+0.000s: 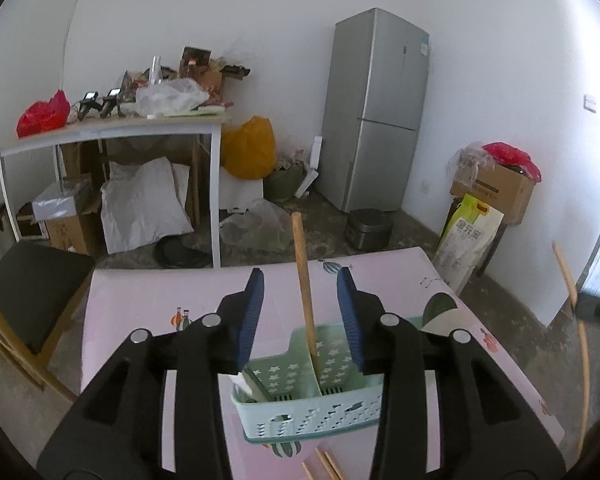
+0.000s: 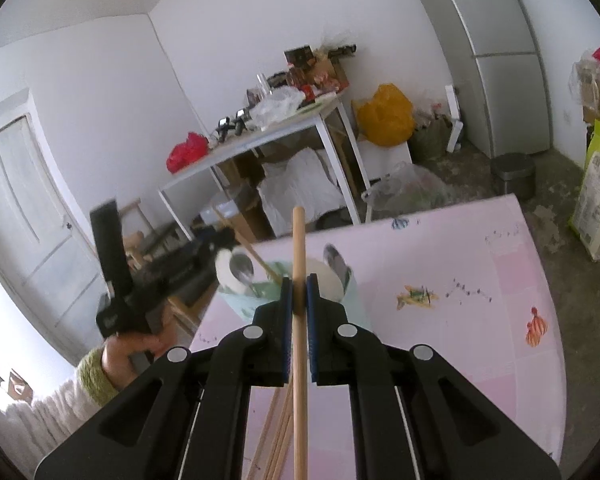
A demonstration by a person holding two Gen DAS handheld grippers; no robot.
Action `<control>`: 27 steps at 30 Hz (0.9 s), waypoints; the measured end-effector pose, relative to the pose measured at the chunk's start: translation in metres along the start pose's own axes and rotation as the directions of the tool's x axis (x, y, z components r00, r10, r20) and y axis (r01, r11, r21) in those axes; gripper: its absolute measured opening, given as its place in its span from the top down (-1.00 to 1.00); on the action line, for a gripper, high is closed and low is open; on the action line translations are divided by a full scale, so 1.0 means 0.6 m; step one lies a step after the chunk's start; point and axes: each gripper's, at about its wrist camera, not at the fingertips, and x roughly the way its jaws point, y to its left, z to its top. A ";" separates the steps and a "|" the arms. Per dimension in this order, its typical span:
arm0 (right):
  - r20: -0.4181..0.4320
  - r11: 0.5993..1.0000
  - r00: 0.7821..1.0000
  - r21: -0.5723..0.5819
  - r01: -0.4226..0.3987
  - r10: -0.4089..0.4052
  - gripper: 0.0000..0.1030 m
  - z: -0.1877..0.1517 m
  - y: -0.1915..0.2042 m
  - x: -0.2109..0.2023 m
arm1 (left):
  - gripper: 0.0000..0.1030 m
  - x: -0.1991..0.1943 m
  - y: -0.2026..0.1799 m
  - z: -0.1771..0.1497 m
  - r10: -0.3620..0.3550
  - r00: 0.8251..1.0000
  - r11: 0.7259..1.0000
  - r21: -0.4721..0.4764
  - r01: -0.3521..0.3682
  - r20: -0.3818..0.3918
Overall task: Organize utensils
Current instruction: 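Drop the left tool's chopstick into the holder while the right tool lifts its chopstick, then lower the chopstick in the right tool into the holder and open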
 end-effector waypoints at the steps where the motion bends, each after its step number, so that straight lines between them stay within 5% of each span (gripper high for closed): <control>1: 0.012 1.000 1.000 0.002 -0.009 0.009 0.86 0.007 0.002 -0.003 | 0.19 -0.007 -0.001 0.001 0.004 1.000 1.000 0.001 -0.004 0.008; 13: 0.210 0.994 0.973 0.013 -0.106 0.101 0.86 0.125 0.052 0.045 | 0.13 -0.152 0.047 -0.046 0.098 0.995 0.990 -0.110 -0.093 0.036; 20: 0.293 0.999 0.956 0.027 -0.032 0.022 0.86 0.170 0.066 0.157 | 0.13 -0.171 0.073 -0.144 0.130 0.988 0.973 -0.183 -0.144 -0.086; 27: 0.304 0.996 0.950 -0.032 0.085 -0.071 0.86 0.157 0.091 0.236 | 0.13 -0.159 0.081 -0.210 0.119 0.980 0.969 -0.197 -0.150 -0.157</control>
